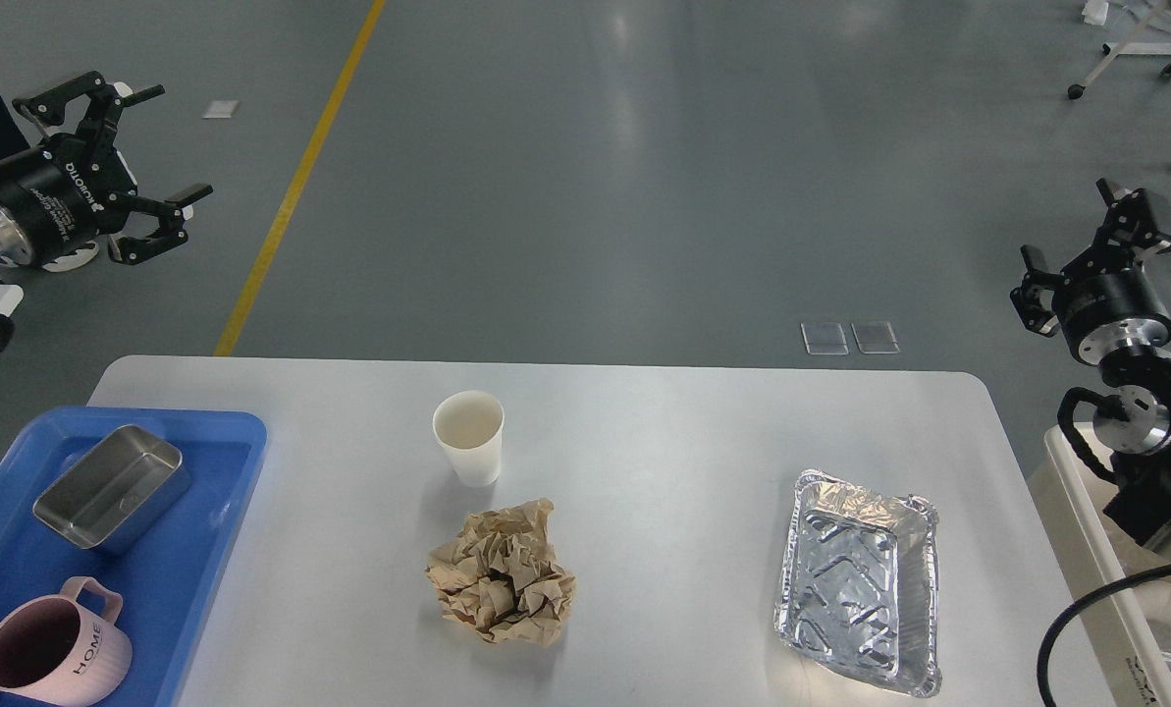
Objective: Tidy desktop
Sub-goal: 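Release the tray and raise the left gripper above the bin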
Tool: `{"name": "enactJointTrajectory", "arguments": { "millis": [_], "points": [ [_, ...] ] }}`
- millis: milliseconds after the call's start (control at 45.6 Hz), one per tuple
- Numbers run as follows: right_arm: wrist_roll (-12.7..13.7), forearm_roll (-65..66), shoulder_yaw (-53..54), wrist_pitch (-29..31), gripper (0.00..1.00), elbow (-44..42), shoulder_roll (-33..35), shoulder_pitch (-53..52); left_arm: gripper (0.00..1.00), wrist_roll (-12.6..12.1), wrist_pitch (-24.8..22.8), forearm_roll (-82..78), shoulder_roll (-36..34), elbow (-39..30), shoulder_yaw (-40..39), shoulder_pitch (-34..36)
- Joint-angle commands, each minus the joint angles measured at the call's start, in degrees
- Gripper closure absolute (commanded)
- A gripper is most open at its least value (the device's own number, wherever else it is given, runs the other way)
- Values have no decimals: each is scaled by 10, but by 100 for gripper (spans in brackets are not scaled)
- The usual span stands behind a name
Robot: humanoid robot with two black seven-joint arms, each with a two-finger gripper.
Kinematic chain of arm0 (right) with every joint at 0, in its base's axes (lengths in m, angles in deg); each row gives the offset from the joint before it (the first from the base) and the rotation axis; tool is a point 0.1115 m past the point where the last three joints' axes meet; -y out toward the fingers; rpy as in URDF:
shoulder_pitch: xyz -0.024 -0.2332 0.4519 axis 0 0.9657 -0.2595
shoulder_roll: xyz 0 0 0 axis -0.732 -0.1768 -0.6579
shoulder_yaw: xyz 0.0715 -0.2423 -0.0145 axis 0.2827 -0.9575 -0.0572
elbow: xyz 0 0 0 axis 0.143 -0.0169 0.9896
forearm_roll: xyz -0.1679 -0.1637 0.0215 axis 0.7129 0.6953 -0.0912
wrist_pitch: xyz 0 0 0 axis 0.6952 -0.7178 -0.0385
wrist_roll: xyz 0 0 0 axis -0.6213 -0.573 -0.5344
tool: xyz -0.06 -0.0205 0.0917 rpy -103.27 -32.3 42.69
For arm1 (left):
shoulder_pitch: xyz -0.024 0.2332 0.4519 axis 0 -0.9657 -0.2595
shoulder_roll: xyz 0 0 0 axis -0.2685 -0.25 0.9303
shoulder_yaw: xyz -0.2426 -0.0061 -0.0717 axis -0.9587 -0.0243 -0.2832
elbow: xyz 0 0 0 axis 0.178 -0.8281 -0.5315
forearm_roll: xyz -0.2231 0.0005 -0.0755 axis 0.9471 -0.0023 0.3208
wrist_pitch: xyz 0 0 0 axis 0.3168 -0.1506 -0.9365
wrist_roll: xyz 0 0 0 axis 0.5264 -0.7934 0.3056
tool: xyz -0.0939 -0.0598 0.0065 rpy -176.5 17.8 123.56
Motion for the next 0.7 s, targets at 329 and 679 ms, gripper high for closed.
{"name": "enactJointTrajectory", "arguments": {
  "millis": [329, 679],
  "points": [
    [-2, 1, -20, -1, 0, -1, -5, 5, 3, -53, 9, 64, 226, -1, -404, -135],
    [-1, 1, -27, 4, 0, 2, -8, 10, 3, -55, 12, 76, 260, -4, -491, -184]
  ]
}}
